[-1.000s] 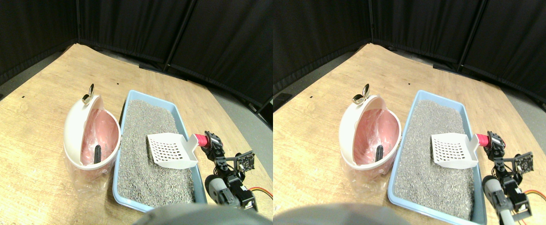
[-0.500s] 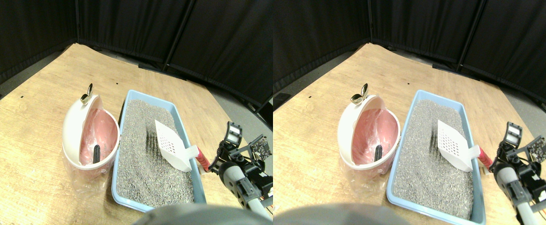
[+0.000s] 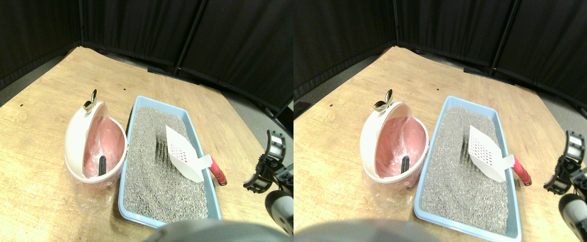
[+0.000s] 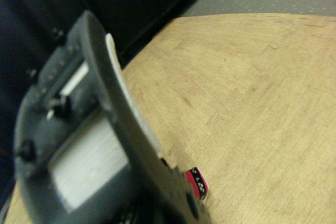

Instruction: Scoop (unimanual)

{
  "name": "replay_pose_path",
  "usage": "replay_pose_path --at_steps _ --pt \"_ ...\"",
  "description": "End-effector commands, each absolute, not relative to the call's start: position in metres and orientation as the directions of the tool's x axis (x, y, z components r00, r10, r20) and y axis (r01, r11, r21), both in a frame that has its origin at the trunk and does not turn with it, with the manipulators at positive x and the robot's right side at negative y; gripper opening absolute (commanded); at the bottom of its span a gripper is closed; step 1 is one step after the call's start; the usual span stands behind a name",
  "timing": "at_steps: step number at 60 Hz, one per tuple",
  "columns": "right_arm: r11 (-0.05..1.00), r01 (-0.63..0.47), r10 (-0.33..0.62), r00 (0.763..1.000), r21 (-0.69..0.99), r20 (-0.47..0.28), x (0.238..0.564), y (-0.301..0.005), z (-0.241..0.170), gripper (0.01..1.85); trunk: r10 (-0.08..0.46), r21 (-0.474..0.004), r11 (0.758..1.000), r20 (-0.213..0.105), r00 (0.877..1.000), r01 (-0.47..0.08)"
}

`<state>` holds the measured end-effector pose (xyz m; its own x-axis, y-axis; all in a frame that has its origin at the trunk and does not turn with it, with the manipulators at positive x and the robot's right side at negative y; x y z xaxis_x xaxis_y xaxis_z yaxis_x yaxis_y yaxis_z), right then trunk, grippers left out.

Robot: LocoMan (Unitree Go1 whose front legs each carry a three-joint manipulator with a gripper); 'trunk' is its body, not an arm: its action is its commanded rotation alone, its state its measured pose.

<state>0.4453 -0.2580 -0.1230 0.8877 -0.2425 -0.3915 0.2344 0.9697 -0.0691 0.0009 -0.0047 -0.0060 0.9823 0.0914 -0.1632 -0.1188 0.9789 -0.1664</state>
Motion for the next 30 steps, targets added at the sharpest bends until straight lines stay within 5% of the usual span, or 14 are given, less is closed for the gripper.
replay_pose_path --at_steps 1,5,6,7,14,30 --pt "0.979 0.192 -0.202 0.932 -0.060 -0.302 0.447 -0.254 -0.109 1.15 0.079 -0.180 0.978 -0.151 0.985 -0.106" --pt "0.984 0.171 -0.179 0.939 -0.051 -0.293 0.445 -0.257 -0.107 1.01 0.067 -0.173 0.981 -0.149 0.987 -0.092" --pt "0.987 0.153 -0.160 0.945 -0.048 -0.284 0.443 -0.258 -0.105 0.81 0.067 -0.173 0.981 -0.149 0.987 -0.092" --pt "0.987 0.153 -0.160 0.945 -0.048 -0.284 0.443 -0.258 -0.105 0.81 0.064 -0.171 0.981 -0.149 0.987 -0.090" --pt "0.994 0.108 -0.107 0.970 -0.008 -0.219 0.434 -0.262 -0.106 0.06 0.050 -0.161 0.984 -0.146 0.988 -0.073" --pt "0.996 0.094 -0.092 0.981 0.003 -0.171 0.415 -0.266 -0.105 0.06 0.017 -0.140 0.990 -0.141 0.990 -0.037"
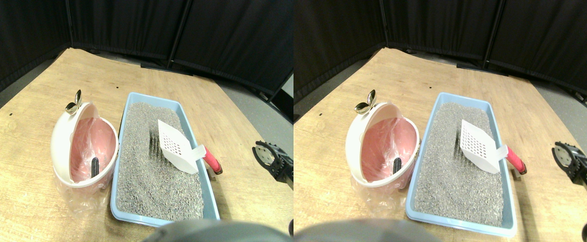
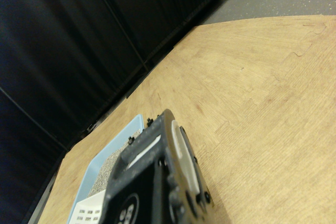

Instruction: Scoop (unimanual)

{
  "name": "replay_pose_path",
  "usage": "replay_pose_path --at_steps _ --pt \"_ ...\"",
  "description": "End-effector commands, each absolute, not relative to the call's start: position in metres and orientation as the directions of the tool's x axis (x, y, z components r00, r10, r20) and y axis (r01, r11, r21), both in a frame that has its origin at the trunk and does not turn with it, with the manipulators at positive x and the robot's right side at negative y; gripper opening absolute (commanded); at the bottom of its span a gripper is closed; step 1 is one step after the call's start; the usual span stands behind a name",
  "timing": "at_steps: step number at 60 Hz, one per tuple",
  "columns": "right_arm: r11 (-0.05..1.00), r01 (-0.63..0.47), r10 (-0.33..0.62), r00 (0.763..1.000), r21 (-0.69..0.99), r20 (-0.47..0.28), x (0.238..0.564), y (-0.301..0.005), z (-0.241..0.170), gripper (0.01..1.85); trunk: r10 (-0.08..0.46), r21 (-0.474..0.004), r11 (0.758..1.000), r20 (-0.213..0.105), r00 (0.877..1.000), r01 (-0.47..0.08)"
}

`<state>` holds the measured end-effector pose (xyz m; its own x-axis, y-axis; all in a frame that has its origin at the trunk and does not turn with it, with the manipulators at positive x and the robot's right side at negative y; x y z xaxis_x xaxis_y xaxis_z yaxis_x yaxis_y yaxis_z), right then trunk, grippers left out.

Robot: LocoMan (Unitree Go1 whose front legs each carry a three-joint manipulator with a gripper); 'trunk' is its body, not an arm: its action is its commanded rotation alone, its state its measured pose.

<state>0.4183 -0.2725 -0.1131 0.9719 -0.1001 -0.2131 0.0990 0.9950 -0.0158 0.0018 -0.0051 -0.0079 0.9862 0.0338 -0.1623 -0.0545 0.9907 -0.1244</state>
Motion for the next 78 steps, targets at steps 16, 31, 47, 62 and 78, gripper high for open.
replay_pose_path --at_steps 16,31,47,62,78 --pt "0.998 0.053 -0.058 0.981 -0.034 -0.184 0.394 -0.264 -0.099 0.06 -0.006 -0.126 0.992 -0.144 0.989 -0.012" --pt "0.999 0.016 -0.021 0.984 -0.028 -0.179 0.383 -0.259 -0.098 0.06 -0.028 -0.115 0.993 -0.146 0.989 0.011" --pt "1.000 0.009 -0.014 0.980 -0.027 -0.199 0.376 -0.255 -0.098 0.06 -0.040 -0.109 0.994 -0.148 0.988 0.024" --pt "1.000 0.014 -0.013 0.983 0.003 -0.181 0.370 -0.251 -0.103 0.06 -0.078 -0.107 0.992 -0.144 0.987 0.063" --pt "1.000 0.015 -0.012 0.983 0.012 -0.183 0.370 -0.248 -0.111 0.06 -0.083 -0.108 0.992 -0.146 0.986 0.067"
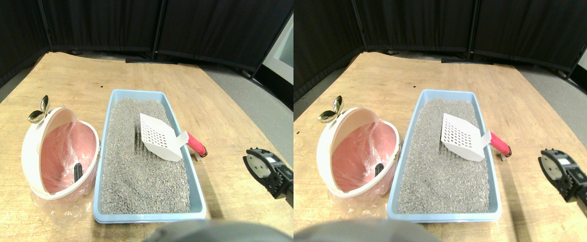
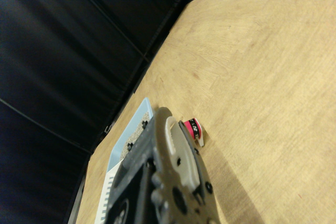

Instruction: Scoop (unimanual)

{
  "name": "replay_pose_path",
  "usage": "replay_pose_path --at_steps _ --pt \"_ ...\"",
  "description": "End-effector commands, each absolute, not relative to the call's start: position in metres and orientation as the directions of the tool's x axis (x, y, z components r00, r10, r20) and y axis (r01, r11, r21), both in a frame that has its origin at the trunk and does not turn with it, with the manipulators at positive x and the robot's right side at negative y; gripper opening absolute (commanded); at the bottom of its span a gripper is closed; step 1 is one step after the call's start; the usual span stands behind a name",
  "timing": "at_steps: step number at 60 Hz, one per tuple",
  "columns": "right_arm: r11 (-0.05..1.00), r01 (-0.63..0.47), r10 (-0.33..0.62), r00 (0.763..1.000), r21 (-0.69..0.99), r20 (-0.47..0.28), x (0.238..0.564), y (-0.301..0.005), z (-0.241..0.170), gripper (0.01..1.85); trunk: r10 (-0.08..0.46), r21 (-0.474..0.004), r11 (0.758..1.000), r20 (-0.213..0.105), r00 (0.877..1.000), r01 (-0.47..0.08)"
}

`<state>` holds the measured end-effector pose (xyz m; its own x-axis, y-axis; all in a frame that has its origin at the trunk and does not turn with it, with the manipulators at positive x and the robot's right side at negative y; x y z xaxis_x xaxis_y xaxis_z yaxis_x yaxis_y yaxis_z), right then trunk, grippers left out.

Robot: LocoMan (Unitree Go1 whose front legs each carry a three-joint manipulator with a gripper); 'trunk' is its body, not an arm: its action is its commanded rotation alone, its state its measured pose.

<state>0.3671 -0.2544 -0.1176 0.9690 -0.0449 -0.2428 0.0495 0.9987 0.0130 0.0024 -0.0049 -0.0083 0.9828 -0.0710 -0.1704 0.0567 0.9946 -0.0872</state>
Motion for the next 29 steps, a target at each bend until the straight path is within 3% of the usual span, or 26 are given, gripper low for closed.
replay_pose_path --at_steps 1,29 --pt "1.000 0.012 -0.010 0.983 0.011 -0.182 0.3705 -0.2473 -0.1114 0.06 -0.083 -0.108 0.992 -0.146 0.986 0.067" --pt "0.999 0.024 -0.019 0.981 0.021 -0.194 0.3742 -0.2414 -0.1171 0.06 -0.087 -0.110 0.991 -0.151 0.985 0.071"
